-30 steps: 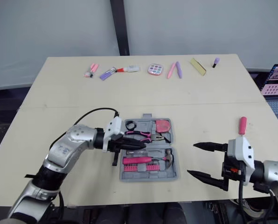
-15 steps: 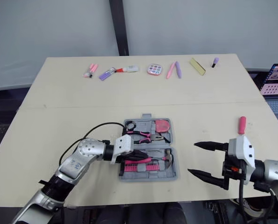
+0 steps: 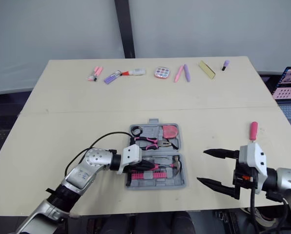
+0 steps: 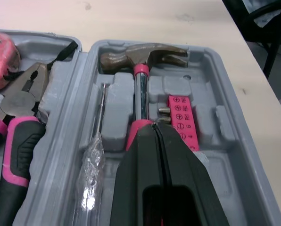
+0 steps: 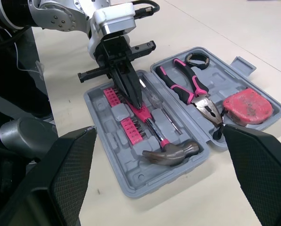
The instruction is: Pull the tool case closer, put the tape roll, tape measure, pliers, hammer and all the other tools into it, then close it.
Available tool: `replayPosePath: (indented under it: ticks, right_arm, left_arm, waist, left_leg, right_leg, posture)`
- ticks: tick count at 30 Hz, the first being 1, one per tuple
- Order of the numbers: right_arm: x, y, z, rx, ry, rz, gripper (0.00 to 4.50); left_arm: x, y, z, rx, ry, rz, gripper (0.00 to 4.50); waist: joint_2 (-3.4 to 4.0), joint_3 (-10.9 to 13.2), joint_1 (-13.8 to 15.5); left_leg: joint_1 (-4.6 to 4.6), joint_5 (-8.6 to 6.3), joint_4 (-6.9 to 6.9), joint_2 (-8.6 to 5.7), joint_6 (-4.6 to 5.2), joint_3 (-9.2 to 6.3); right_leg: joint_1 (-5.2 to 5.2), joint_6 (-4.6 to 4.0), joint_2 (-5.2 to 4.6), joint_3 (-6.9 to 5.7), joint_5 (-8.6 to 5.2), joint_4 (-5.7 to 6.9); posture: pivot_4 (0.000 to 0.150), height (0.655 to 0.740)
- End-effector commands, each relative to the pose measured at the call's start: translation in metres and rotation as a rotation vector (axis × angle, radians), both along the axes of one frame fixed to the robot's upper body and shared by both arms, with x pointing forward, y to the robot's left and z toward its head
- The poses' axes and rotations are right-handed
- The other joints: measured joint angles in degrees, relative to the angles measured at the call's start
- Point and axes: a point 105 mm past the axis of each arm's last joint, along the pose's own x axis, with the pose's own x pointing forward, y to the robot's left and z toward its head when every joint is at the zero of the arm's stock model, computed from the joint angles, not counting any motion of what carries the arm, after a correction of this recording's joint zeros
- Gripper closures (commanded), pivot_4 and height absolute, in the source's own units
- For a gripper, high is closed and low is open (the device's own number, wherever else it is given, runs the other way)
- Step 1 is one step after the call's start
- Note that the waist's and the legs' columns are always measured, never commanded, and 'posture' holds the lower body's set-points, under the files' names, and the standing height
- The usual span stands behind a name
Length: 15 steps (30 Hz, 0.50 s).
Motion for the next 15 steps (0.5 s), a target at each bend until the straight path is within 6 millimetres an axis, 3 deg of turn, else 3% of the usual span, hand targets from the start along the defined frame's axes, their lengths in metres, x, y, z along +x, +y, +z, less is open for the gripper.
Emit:
replayPosePath:
  ticks: [1,15]
  right_arm:
    - [-0.003,0.002,0.009,-0.012,-0.032,0.013,0.0]
    - [-0.006,0.001,0.01,-0.014,-0.027,0.01,0.0]
  left_arm:
    - [-0.001,-0.003,-0.006,0.001,-0.001,0.005,4.47]
    - [-0.009,-0.001,-0.03,0.068,0.054,0.014,4.47]
  waist:
    - [0.0,0.0,0.1]
    - [0.03,0.0,0.1]
  left_leg:
    - [0.0,0.0,0.0,0.0,0.0,0.0]
    - [0.3,-0.01,-0.06,0.0,0.01,0.0]
  right_leg:
    - [0.0,0.0,0.0,0.0,0.0,0.0]
    - [0.37,0.0,0.0,-0.03,0.0,-0.12]
  posture:
    - [0.15,0.74]
    - [0.15,0.74]
